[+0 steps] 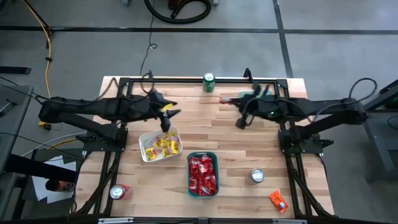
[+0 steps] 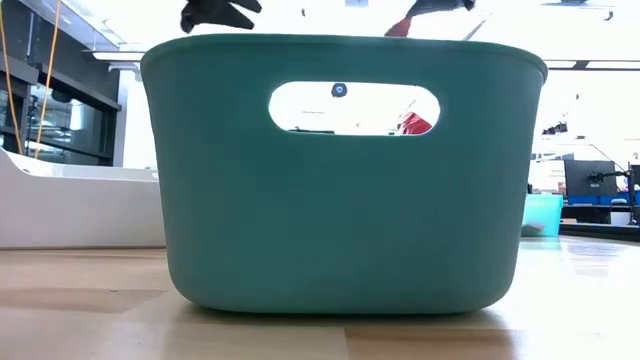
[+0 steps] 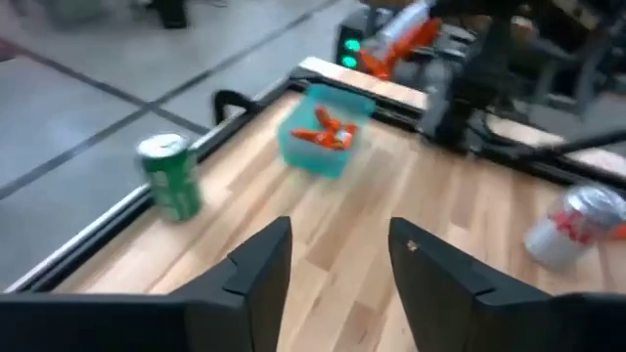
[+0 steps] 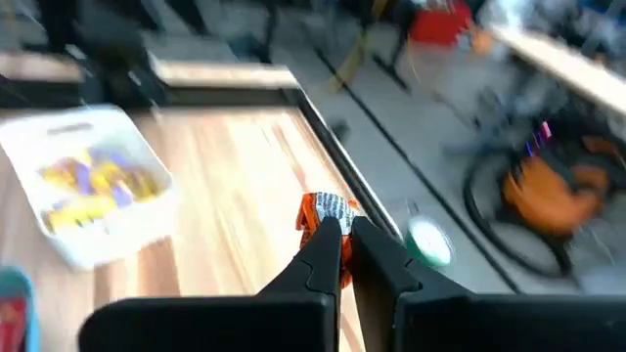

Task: Sort candy
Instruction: Put the orange chocolate into the transparent green bin

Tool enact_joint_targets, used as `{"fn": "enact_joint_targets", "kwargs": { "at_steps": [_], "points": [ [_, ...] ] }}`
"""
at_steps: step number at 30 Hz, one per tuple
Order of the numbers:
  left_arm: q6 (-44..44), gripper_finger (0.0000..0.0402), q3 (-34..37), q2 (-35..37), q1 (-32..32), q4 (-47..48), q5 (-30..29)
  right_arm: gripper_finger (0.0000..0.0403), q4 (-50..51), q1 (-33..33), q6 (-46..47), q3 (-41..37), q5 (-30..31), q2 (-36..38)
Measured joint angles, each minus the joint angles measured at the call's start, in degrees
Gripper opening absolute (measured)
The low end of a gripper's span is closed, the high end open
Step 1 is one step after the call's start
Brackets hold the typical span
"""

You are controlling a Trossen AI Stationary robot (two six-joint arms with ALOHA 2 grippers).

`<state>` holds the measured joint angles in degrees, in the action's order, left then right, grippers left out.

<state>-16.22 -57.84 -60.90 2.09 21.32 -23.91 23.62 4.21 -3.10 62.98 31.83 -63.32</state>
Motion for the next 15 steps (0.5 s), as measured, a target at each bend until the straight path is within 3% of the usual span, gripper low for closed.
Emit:
{"fn": "enact_joint_targets", "kwargs": {
  "at_steps": [6, 11, 15],
  "points": [
    [-5.83, 0.0177, 6.15, 6.23, 0.91, -1.36, -4.73, 0.0002, 15.15, -2.14, 13.07, -6.35, 4.23, 10.21],
    [-11.64, 0.0177, 15.36, 8.37, 2.48, -13.72, -5.26, 0.0001, 19.69, -1.88, 27.52, -17.41, 7.17, 20.27],
    [-12.15, 0.0177, 19.45, 8.23, 3.02, -22.34, -5.39, 0.0001, 19.74, -3.21, 33.78, -23.96, 7.87, 25.01]
  ]
}}
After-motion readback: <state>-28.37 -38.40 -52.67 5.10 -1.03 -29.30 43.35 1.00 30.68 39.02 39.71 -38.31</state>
